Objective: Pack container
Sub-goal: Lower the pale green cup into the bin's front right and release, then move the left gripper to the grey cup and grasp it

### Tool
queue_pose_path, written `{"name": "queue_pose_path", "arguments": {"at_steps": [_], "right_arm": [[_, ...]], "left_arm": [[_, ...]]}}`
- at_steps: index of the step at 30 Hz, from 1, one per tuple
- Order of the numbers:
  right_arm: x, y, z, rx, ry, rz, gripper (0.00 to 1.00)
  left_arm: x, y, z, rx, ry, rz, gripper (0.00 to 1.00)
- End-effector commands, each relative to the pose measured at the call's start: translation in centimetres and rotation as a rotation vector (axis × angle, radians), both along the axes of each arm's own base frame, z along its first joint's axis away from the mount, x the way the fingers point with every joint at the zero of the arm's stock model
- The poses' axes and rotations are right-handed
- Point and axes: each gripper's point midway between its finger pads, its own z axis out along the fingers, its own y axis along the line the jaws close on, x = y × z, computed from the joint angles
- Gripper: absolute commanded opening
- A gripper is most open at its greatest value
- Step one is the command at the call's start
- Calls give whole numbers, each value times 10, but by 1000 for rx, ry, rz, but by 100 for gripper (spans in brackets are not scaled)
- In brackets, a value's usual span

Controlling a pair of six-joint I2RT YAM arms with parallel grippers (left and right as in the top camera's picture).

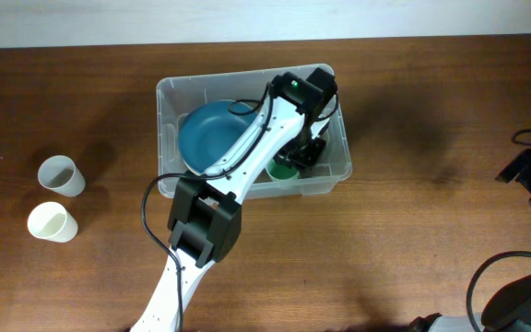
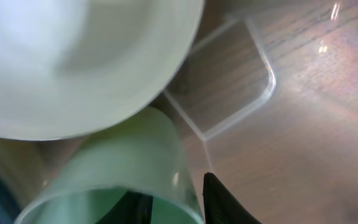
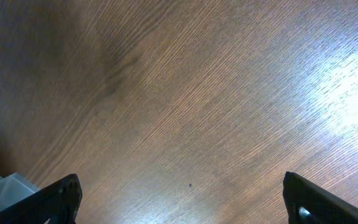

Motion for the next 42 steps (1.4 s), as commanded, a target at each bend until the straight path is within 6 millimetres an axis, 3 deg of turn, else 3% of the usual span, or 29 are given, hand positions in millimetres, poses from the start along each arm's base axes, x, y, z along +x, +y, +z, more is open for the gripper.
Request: {"name": "queue_pose_path", "arguments": {"at_steps": [1,3,7,14,17,19,23,28,31,37,42], "right_arm": [[-1,0,5,-10,-14,1,99],[-1,0,5,-10,-14,1,99],[-1,0,5,-10,-14,1,99],[-1,0,5,-10,-14,1,99],[-1,0,5,-10,-14,1,99],[-1,0,5,-10,-14,1,99],[-1,0,5,-10,-14,1,99],[-1,0,5,-10,-14,1,99],[-1,0,5,-10,-14,1,99],[-1,0,5,-10,-14,1,99],[-1,0,5,-10,-14,1,99]], "left_arm": [[30,10,36,-33,-111,17,31],[41,14,59,-64,-159,30,47],[55,25,104,-121,-249,65,95],[70,63,177,-198,-415,147,99],[82,106,205,-156,-506,300,99],[92,145,221,-111,-566,428,99],[101,216,239,-102,-601,615,99],[99,296,231,-83,-533,809,99],[82,344,201,-41,-397,920,99],[41,395,142,83,-164,1049,99],[21,422,106,138,-44,1118,99]]}}
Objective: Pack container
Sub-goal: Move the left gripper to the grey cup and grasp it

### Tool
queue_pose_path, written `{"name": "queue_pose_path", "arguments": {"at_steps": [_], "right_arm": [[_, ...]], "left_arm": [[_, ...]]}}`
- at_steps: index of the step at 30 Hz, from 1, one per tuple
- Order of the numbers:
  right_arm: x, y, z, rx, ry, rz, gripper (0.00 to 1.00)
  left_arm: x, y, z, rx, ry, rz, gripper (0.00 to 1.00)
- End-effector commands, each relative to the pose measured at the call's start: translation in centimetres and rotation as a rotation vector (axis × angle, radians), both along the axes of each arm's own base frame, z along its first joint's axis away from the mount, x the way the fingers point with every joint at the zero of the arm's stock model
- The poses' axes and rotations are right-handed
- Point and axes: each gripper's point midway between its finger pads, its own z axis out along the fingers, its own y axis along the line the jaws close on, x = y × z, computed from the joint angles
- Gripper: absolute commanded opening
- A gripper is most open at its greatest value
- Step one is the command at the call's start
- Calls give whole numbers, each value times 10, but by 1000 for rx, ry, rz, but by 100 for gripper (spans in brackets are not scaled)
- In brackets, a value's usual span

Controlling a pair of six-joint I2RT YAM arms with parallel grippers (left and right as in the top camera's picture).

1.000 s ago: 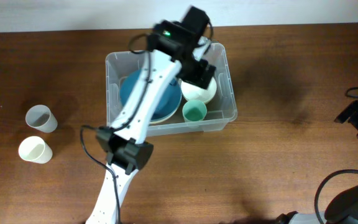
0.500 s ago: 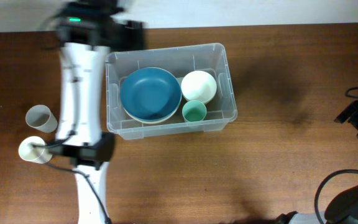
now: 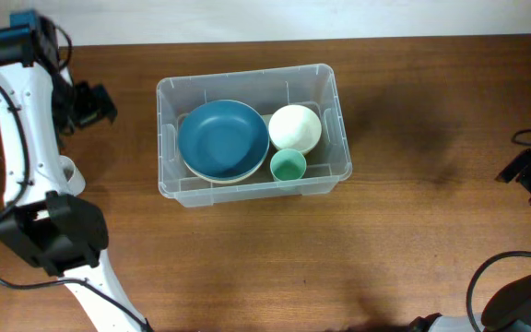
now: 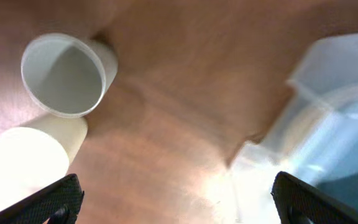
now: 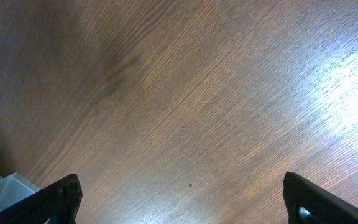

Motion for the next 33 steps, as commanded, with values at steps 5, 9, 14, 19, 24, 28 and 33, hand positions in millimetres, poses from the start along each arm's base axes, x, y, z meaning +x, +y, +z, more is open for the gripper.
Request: {"name": "queue_pose_path", "arguments": {"at_steps": [5,9,14,19,24,28,33], "right_arm": [[-1,0,5,-10,-14,1,99],[-1,0,5,-10,-14,1,99],[-1,0,5,-10,-14,1,99],[-1,0,5,-10,-14,1,99],[-1,0,5,-10,-14,1,99],[-1,0,5,-10,-14,1,99],[-1,0,5,-10,-14,1,99]], "left_arm": [[-13,34,-32,-3,31,102,99],[-14,44,-49,-4,39,124,99],[-14,52,-77,-4,44,141,100],[-16,53,-99,1,56,144,99],[-19,58,-116,26,64,147,99],[-22,60,-121,40,76,147,99],[-23,65,-125,68,77,149,99]]}}
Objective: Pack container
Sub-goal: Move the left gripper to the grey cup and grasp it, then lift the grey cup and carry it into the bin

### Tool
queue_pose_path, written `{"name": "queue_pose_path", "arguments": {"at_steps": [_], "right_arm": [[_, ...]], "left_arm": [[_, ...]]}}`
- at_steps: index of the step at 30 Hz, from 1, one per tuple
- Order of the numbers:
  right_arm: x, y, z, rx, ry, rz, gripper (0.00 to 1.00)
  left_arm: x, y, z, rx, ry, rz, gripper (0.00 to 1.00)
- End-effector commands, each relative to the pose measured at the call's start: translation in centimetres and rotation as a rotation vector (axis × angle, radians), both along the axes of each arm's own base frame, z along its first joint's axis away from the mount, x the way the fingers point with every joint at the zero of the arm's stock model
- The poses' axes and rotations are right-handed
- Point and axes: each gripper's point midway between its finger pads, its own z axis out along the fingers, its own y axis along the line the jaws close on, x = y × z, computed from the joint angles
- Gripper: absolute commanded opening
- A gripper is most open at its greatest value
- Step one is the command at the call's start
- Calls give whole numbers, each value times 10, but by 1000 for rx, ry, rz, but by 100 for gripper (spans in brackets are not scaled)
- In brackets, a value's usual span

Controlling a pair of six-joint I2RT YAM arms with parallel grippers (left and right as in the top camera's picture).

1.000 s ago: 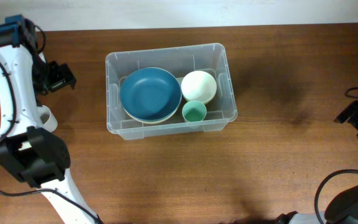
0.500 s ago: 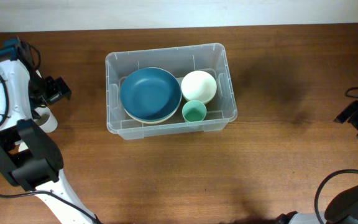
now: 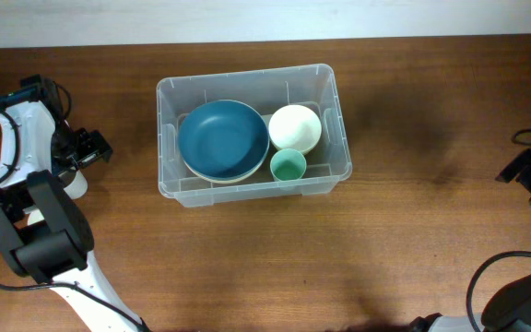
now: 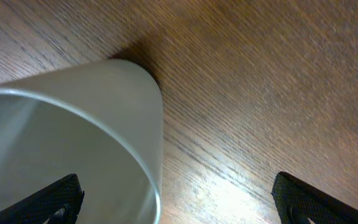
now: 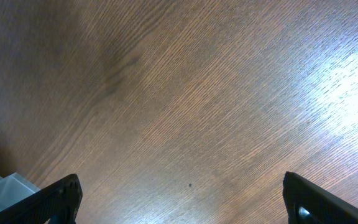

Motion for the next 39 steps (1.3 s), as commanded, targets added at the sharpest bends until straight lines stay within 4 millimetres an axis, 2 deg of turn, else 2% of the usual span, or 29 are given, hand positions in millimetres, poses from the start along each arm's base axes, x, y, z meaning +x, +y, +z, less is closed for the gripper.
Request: {"name": "queue_pose_path", "arguments": {"at_steps": [1,3,5,14,18,19,23,24,26,29,32,35,37,39], "right_arm": [[-1,0,5,-10,-15,1,99],[-1,0,5,-10,-14,1,99],[-1,0,5,-10,-14,1,99],[-1,0,5,-10,-14,1,99],[-1,0,5,-10,-15,1,99],[-1,0,5,-10,-15,1,99],[-1,0,5,-10,-15,1,99],[-1,0,5,-10,-15,1,99],[-1,0,5,-10,-14,1,99],[-1,0,5,-10,-14,1,99],[-1,0,5,-10,-14,1,99],[-1,0,5,-10,-14,1,99],[-1,0,5,-10,-15,1,99],[-1,0,5,-10,-15,2,99]], "left_arm": [[-3,9,6,40,-15,20,99],[-3,9,2,40,-16,19,96],[-5,8,-1,38,-10,19,89],[-10,6,-16,36,-2,19,35],[-10,6,-16,36,-3,19,5],[-9,7,-16,37,-4,19,1],[-5,8,-7,42,-19,16,1],[-2,9,0,44,-28,15,1],[9,10,27,51,-67,12,1],[25,9,75,72,-145,1,1],[42,-7,134,59,-271,-34,1],[59,-49,195,-8,-438,-149,1],[65,-86,227,-61,-532,-247,1],[67,-132,253,-112,-603,-353,1]]}}
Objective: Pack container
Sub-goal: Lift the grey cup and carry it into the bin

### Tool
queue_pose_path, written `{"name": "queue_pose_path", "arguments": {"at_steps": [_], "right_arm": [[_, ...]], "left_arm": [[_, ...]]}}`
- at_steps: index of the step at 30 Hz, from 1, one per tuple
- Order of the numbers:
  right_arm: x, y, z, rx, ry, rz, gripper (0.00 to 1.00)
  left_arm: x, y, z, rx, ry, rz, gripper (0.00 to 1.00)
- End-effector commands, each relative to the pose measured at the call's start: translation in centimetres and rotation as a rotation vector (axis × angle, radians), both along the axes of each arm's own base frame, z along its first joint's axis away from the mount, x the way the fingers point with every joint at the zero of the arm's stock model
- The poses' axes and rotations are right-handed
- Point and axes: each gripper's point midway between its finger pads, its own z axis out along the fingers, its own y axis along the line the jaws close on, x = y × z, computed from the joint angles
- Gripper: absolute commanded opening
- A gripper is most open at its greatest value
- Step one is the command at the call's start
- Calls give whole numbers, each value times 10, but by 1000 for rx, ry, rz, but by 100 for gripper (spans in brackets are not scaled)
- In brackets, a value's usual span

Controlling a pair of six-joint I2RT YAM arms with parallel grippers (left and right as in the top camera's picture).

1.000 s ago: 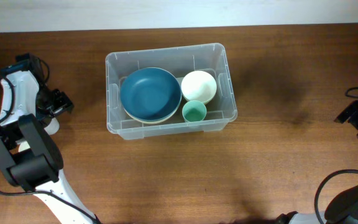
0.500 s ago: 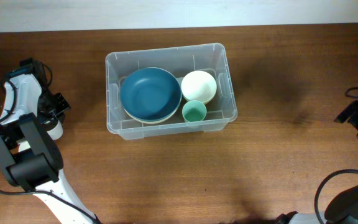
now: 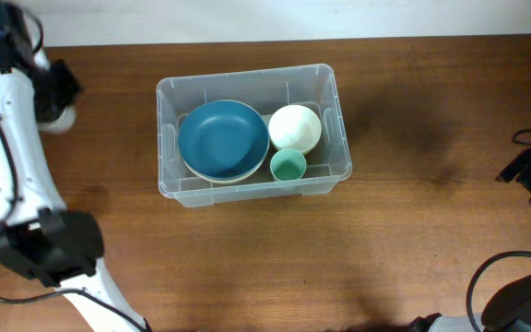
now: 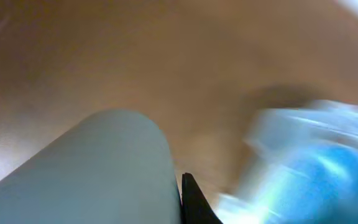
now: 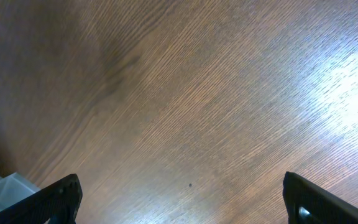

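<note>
A clear plastic bin (image 3: 335,120) holds a blue bowl (image 3: 224,138), a white bowl (image 3: 295,127) and a small green cup (image 3: 289,166). My left gripper (image 3: 61,83) is at the far left back of the table, shut on a grey-white cup (image 3: 58,117). In the left wrist view the cup (image 4: 92,174) fills the lower left, with one black finger (image 4: 192,202) against its side and the bin (image 4: 309,162) blurred to the right. My right gripper (image 5: 182,205) is open over bare wood, far right of the bin.
The left arm (image 3: 12,166) runs down the left side of the table and hides the wood beneath it. Cables and the right arm sit at the right edge. A corner of the bin shows at the right wrist view's lower left.
My left gripper was open around the grey-white cup standing on the table at the left. It is now shut on the cup and farther back, with the cup off its old spot. The right arm is unchanged.
My left gripper was first inside the bin at the green cup. Then the green cup stood alone in the bin and the gripper was open above two cups at the left. It then straddled the grey-white cup, and now holds it.
</note>
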Motion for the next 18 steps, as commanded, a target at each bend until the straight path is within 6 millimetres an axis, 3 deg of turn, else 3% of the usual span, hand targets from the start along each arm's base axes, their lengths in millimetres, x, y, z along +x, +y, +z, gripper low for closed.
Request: {"name": "queue_pose_path", "arguments": {"at_steps": [1,4,9,12,18], "right_arm": [[-1,0,5,-10,-14,1,99],[-1,0,5,-10,-14,1,99],[-1,0,5,-10,-14,1,99],[-1,0,5,-10,-14,1,99],[-1,0,5,-10,-14,1,99]], "left_arm": [[0,-102,68,-96,-185,-272,1],[-9,-171,72,-111,-183,-425,1],[-33,-281,53,-119,-118,-677,1],[-47,-328,34,-82,-73,-781,1],[-76,-398,-11,-59,34,-939,1]]}}
